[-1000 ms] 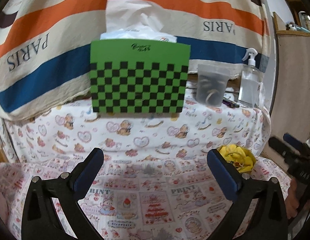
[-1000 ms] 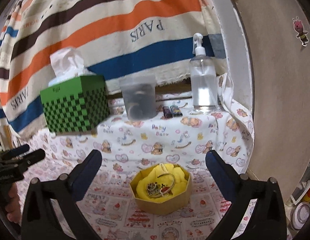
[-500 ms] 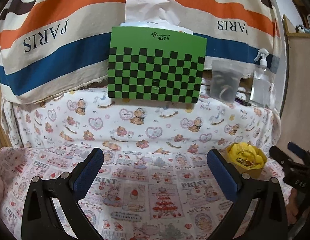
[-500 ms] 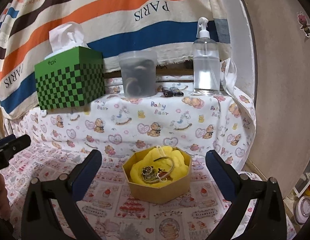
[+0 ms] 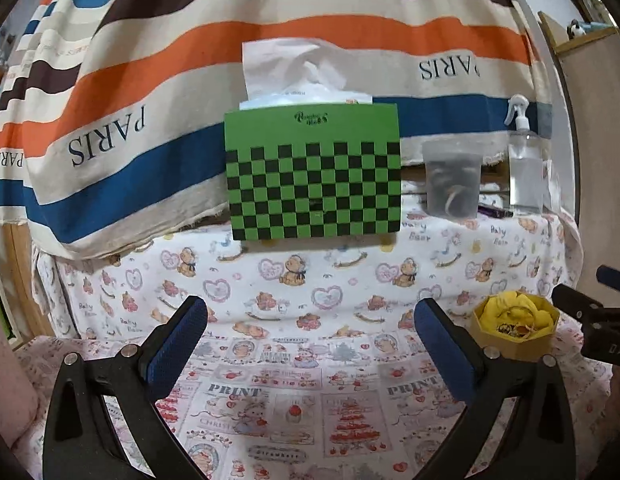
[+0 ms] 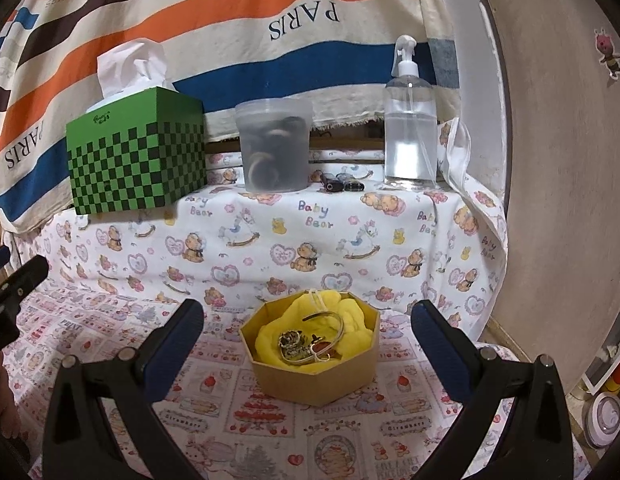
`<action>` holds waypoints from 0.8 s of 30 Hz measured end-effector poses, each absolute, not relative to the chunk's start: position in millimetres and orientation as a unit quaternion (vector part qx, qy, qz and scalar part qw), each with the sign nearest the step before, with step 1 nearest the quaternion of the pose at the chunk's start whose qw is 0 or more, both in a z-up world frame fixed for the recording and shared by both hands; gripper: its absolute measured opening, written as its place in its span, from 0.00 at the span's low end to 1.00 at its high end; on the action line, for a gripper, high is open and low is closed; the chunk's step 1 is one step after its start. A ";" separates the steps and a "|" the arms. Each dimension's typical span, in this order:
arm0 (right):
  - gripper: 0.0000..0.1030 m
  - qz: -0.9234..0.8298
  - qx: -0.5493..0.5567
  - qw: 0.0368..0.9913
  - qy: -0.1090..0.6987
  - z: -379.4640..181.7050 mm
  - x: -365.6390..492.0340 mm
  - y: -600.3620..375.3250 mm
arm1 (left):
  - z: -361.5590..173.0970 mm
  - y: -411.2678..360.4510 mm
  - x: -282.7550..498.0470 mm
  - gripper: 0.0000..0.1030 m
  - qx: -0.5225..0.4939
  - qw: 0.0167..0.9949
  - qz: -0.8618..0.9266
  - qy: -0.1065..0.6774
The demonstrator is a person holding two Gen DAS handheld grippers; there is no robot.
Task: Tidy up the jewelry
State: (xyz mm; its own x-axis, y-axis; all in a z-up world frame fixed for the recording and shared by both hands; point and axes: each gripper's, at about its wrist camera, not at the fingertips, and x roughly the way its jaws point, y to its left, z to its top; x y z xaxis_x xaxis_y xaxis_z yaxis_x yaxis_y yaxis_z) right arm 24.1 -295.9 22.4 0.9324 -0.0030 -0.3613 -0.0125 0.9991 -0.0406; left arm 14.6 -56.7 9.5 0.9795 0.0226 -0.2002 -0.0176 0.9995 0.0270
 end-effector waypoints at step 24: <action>1.00 0.004 -0.023 0.983 0.183 22.1 25.5 -296.6 | 0.5 -54.4 30.2 1.00 0.000 0.988 0.007 0.154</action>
